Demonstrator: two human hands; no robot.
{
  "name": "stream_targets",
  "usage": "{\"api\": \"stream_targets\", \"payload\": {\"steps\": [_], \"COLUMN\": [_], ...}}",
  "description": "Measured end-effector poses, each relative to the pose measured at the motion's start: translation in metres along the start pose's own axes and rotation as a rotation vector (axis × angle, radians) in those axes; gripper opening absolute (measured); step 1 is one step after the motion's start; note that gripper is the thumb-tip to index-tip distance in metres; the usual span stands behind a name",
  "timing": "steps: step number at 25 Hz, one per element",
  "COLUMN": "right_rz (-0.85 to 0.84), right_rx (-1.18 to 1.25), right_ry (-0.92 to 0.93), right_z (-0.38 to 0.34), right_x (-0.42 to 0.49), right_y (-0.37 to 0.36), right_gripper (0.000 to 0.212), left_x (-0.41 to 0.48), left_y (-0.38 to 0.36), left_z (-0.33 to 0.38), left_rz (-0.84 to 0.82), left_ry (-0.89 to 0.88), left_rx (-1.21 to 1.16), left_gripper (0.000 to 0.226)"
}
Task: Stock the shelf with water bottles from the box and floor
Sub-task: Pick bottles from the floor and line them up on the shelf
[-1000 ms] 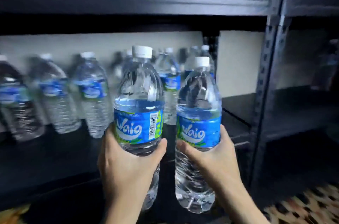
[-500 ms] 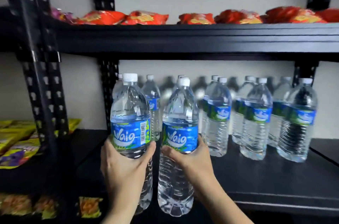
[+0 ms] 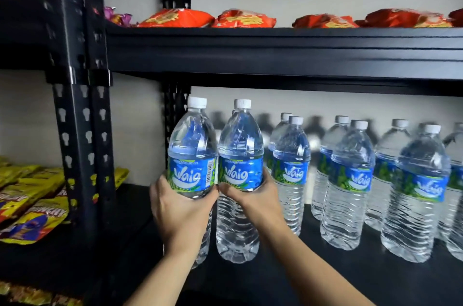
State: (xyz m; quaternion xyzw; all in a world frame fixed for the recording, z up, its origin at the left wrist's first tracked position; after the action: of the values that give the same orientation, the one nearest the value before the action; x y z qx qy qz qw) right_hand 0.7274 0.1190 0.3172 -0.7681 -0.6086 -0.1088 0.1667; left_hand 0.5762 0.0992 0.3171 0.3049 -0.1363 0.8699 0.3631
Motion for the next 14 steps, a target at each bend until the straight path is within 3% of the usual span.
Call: {"api": "stream_targets", "payload": {"steps": [4, 9, 14], "right_rz": [0.049, 0.041, 0.044], "right_rx": [-0.019, -0.003, -0.025], "right_ry": [0.032, 0.025, 0.046], "right_z": [0.017, 0.049, 0.075], "right_x": [0.047, 0.077, 0.078], "right_y": [-0.015, -0.024, -0.02], "right_gripper": [0.069, 0.059, 0.072], "left_x": [0.019, 0.03, 0.034], "left_y": [-0.01, -0.015, -0.018], "left_z": [-0.017, -0.031, -0.039], "left_rz": [0.035, 0.052, 0.056], "left_ry": [0.02, -0.006, -0.022], "left_rx": [0.009, -0.007, -0.002], "left_gripper": [0.079, 0.082, 0.083]}}
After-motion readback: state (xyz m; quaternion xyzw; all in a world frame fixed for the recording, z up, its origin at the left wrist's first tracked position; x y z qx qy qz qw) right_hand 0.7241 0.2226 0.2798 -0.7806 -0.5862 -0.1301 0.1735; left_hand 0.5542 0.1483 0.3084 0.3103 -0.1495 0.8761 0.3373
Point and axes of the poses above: each hand's wrist, its own x-axis towards the middle knuckle, its own y-axis out of the back of the hand, z = x × y, the point moved 2 cm from there along x, towards the middle knuckle, and after that the axes turned 5 degrees about -y, right-handed, at the moved point
